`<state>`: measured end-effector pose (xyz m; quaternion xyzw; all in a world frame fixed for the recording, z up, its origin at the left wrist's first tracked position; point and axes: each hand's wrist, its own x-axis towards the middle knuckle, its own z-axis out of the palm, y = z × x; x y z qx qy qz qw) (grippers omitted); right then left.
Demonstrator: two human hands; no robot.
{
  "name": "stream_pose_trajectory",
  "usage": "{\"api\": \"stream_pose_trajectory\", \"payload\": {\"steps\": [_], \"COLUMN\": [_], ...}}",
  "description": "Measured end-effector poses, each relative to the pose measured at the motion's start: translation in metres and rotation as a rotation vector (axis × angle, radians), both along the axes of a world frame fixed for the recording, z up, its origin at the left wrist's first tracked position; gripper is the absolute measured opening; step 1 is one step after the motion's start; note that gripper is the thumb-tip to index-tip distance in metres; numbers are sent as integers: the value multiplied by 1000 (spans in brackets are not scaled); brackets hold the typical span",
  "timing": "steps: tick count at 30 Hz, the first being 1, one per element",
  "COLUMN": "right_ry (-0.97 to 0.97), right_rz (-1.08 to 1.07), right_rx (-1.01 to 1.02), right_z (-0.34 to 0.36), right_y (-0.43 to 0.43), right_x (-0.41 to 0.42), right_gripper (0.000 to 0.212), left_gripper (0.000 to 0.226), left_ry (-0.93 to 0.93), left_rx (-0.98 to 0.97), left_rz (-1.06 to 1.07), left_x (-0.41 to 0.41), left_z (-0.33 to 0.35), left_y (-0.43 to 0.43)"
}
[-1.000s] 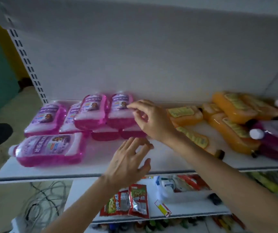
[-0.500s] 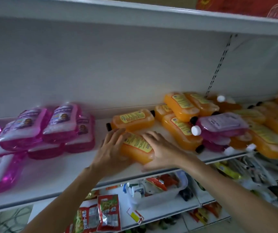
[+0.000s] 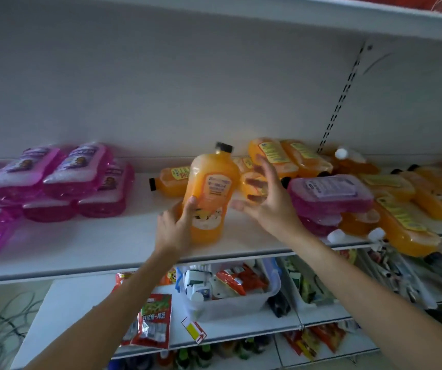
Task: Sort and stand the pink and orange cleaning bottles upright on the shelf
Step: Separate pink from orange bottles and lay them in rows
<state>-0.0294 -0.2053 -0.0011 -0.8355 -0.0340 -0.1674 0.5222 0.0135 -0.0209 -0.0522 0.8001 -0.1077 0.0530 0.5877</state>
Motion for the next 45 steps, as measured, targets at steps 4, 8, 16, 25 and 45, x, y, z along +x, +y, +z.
{"api": "stream_pose_trajectory", "payload": {"steps": [4,8,16,25,45], "right_ry": [43,60,108,214,6], "right_rz": [110,157,150,54,59], "right_rx": [-130,-65,-56,-73,-962], "right_z": [-15,-15,-24,-24,-3], "right_y": [6,1,-4,-10,52], "right_x": [-4,-5,-1,3,100], "right_gripper": [111,102,88,77,56], "left_gripper": [68,52,94,96,51], "left_ry": [149,187,-112,-61,-231], "left_rx": [-95,-77,195,212,449], "left_rz": [-140,-250,-280,-234,-185], "left_x": [-7,-13,-12,-3,42], "left_z": [-3,-1,-8,-13,-2], "left_y": [-18,-22,-23,-12,28]}}
